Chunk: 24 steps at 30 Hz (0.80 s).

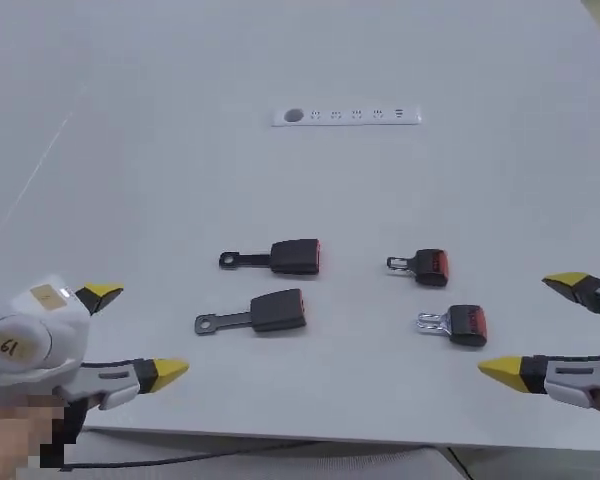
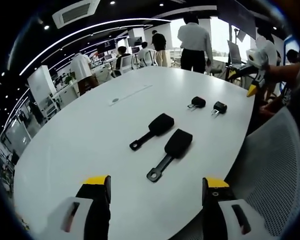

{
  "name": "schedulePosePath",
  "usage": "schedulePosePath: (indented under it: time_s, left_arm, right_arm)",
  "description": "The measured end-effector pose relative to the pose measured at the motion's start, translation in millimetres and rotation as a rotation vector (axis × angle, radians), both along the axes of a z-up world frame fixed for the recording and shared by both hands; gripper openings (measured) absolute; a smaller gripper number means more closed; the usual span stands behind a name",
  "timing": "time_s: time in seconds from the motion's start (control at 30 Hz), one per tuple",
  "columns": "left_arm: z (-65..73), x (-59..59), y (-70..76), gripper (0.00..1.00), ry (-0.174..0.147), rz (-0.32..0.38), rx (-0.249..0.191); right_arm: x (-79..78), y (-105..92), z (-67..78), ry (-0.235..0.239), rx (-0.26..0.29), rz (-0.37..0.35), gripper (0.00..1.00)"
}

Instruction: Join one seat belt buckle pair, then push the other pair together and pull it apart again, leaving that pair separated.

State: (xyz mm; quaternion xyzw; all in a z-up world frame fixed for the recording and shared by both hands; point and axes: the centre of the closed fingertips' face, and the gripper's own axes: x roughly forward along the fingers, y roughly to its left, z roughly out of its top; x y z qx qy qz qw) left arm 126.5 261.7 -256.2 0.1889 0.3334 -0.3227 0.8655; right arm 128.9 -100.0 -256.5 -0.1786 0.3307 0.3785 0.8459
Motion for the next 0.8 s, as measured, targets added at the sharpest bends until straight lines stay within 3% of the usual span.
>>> schedulePosePath:
  time_s: [0.17, 0.4, 0.5, 0.7, 0.8]
  left_arm:
    - [-7.2, 10.1, -6.8, 0.75, -0.005, -0.054, 0.053]
    - [-19.9, 21.8, -22.6, 0.71, 0.024, -0.142, 0.075]
    - [-28.0, 30.6, -24.0, 0.75, 0.029, -0.162, 0.12]
    - [-37.0, 35.3, -45.3, 0.61, 0.063, -0.253, 0.102]
    - [-43.2, 40.1, -55.0, 0.61, 0.07, -0.284, 0.118]
  right_arm:
    - [1.7, 4.6, -3.0, -0.008, -0.023, 0.049, 0.77]
    - [8.9, 8.4, -12.0, -0.008, -0.083, 0.14, 0.71]
    - [16.9, 7.8, -15.0, -0.037, -0.126, 0.179, 0.71]
    - [20.1, 12.6, -27.0, -0.013, -0.16, 0.27, 0.64]
    - [22.6, 11.5, -33.5, 0.01, -0.179, 0.29, 0.64]
